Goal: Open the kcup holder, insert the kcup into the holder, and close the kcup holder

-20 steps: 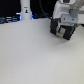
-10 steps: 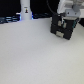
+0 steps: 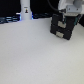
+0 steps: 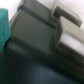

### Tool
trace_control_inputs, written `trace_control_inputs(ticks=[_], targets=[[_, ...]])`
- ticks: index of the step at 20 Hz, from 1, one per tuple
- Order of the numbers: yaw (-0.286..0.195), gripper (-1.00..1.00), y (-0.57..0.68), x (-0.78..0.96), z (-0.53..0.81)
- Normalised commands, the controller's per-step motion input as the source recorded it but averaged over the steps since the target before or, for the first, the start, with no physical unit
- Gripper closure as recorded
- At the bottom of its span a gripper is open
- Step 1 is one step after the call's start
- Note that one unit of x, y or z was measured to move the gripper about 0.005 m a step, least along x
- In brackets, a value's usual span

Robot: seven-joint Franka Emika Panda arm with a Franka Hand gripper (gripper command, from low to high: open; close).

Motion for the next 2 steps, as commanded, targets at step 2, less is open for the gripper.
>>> trace_control_inputs(ticks=[2], targets=[[0.000,-1.00,0.00,0.00,0.00]])
